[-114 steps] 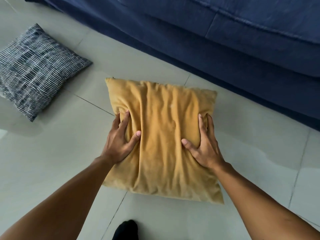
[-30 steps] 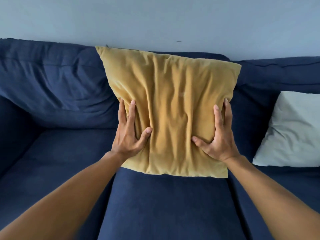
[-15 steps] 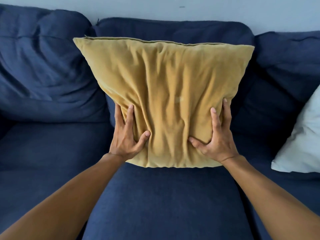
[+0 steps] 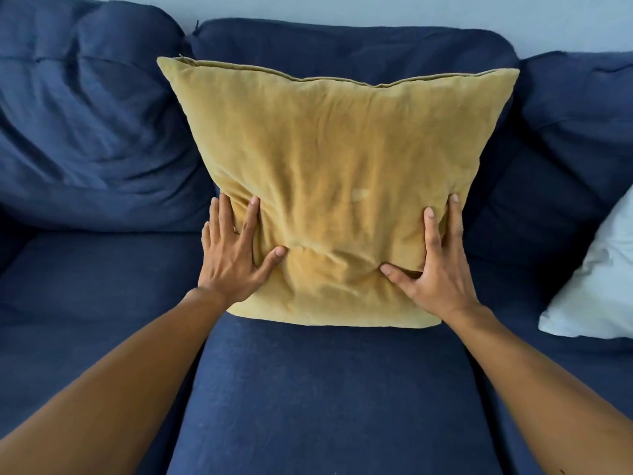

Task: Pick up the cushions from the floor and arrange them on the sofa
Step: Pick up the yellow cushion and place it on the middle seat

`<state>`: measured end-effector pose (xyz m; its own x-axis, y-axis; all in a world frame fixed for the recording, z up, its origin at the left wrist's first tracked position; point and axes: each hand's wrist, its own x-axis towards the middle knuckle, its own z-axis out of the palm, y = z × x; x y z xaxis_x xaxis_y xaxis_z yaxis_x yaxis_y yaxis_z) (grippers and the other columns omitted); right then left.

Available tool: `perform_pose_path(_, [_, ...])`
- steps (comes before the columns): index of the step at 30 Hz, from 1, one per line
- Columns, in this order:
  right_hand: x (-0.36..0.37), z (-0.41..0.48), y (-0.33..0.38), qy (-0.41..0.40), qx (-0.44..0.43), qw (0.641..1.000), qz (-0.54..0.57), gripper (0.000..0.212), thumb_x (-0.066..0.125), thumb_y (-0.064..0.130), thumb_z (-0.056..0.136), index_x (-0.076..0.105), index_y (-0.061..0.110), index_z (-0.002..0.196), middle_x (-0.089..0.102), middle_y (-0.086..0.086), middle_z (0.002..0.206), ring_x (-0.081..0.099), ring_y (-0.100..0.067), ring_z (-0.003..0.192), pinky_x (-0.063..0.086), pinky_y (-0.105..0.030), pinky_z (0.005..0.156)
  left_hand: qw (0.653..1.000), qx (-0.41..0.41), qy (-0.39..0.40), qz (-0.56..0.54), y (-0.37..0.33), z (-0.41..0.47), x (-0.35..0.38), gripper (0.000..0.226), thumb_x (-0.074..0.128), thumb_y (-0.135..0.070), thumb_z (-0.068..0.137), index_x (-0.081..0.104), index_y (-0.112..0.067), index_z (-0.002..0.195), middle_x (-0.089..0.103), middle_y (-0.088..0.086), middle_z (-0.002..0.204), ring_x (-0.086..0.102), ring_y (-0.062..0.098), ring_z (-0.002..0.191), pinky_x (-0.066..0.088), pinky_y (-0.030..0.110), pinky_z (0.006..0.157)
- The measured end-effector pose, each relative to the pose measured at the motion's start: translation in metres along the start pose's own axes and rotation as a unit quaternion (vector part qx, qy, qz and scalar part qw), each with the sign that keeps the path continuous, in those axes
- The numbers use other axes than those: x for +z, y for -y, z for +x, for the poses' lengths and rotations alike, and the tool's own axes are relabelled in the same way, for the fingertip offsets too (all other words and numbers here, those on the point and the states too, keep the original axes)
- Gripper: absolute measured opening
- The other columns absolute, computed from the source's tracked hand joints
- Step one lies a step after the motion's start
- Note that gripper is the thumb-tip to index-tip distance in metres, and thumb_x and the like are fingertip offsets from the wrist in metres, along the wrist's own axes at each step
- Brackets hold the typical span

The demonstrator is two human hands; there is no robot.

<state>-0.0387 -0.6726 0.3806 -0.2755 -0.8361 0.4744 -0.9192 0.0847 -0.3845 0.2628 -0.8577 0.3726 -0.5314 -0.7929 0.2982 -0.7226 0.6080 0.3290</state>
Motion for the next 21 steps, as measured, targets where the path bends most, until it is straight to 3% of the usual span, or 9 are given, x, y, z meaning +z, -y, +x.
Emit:
perform_pose_path(4, [-0.007,-0.003,0.006,0.004,0.019,0.999,-0.036,0.111,0.055,0.081,0.084,-0.005,0.030,0.162,-0.007,-0.026,0.167,0.006,-0.041,0.156,0.032,-0.068,0.112,0.999,0.005,-0.008,0.033,-0.001,-0.003,-0.014,0.089,0.033,-0.080,0.092,-0.007,-0.042,0.162,-0.004,0.024,0.170,-0.004,0.043,0.157,0.013,0.068,0.119])
perform_pose_path(11, [-0.037,-0.007,0.026,0.071,0.067,0.986,-0.132,0.107,0.038,0.090,0.082,0.012,0.024,0.163,0.000,-0.019,0.170,0.006,-0.048,0.153,0.019,-0.076,0.112,0.998,0.044,-0.004,0.045,-0.009,-0.016,-0.046,0.083,0.032,-0.073,0.097,0.016,-0.027,0.164,-0.007,0.017,0.172,-0.005,0.034,0.159,0.007,0.059,0.125])
perform_pose_path(15, [-0.062,-0.004,0.047,0.135,0.092,0.972,-0.171,0.107,0.025,0.094,0.080,0.011,0.028,0.163,-0.003,-0.013,0.171,-0.001,-0.042,0.155,0.013,-0.071,0.118,0.994,0.064,0.063,0.069,-0.016,-0.018,-0.074,0.085,0.019,-0.076,0.096,0.016,-0.027,0.165,-0.009,0.012,0.172,-0.006,0.032,0.159,0.006,0.056,0.126])
perform_pose_path(21, [-0.101,0.007,0.087,0.241,0.124,0.938,-0.215,0.110,0.009,0.100,0.072,-0.004,0.037,0.162,-0.018,-0.001,0.168,-0.011,-0.036,0.155,0.010,-0.066,0.121,0.968,0.065,0.192,0.148,-0.027,-0.023,-0.119,0.091,0.005,-0.083,0.088,-0.002,-0.035,0.164,-0.017,0.006,0.172,-0.014,0.029,0.159,0.006,0.052,0.127])
